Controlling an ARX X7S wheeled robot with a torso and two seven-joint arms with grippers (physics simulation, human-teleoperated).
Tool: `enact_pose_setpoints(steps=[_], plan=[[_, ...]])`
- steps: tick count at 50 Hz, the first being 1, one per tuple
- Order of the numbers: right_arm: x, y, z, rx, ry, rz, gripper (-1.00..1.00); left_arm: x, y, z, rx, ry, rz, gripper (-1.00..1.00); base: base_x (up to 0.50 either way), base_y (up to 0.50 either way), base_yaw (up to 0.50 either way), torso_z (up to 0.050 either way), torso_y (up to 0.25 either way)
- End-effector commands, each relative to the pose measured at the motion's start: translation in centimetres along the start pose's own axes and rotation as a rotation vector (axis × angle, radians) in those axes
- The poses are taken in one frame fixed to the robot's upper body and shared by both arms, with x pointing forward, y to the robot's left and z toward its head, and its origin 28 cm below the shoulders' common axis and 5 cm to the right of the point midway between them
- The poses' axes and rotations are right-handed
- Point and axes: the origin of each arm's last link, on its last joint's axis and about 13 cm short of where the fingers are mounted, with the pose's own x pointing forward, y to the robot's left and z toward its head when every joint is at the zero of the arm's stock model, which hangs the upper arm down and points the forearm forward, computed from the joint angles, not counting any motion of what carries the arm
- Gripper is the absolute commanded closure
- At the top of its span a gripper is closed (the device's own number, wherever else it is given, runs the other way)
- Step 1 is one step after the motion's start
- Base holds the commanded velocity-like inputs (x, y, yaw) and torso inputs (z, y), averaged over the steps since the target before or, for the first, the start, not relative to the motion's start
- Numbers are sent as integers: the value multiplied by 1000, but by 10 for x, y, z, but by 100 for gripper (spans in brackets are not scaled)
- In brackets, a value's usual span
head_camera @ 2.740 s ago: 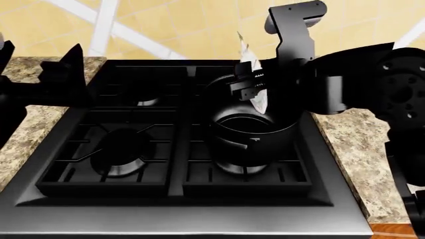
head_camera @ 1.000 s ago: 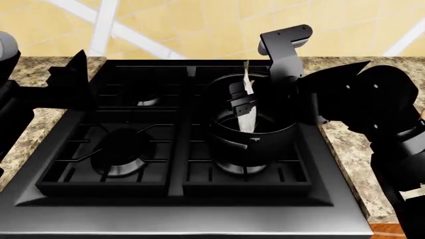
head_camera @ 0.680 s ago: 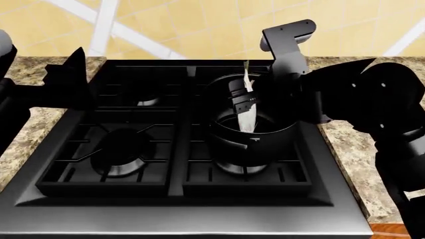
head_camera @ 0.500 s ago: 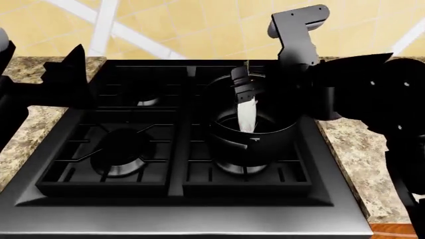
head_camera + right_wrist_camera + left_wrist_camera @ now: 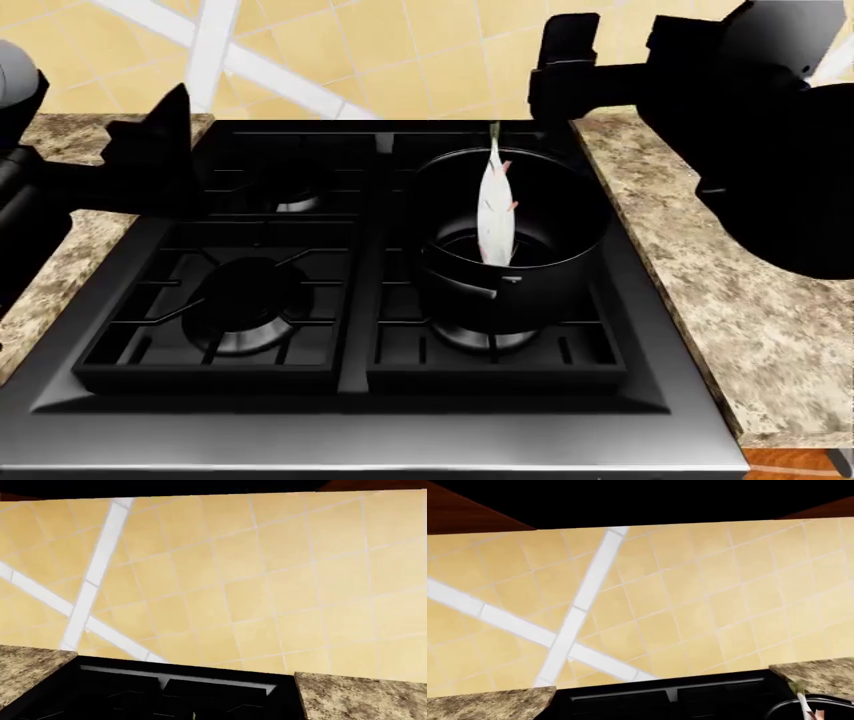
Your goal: Frozen meat rests on a plate on the counter. Retrieve the meat and place it in a pot on a burner. Then turn the burner on.
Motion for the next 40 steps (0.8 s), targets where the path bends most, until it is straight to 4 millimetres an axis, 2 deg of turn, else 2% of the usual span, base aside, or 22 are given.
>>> enact_pose_setpoints(steps=[1,17,26,34,40], plan=[[-21,-5,4,12,-101,-71,-100,1,-2,-1,8,-2,-8,-100,-266,0,0,0,0],[-25,-9,-2,19,-96,-76,-100,-1,-6,1,14,-3,-9,-100,-364,-227,0,0,0],[-27,-10,-5,8,-114,-75,-100,-2,-7,3,35,-73,-22,-100,0,0,0,0,0],[-44,-3,-18,48,-255,-107,-100,-21,-11,-18,32,-183,11,-100,0,0,0,0,0],[-64,0,-28,79,-315,-140,-100,-39,-13,-39,68,-202,114,-100,0,0,0,-43,2]])
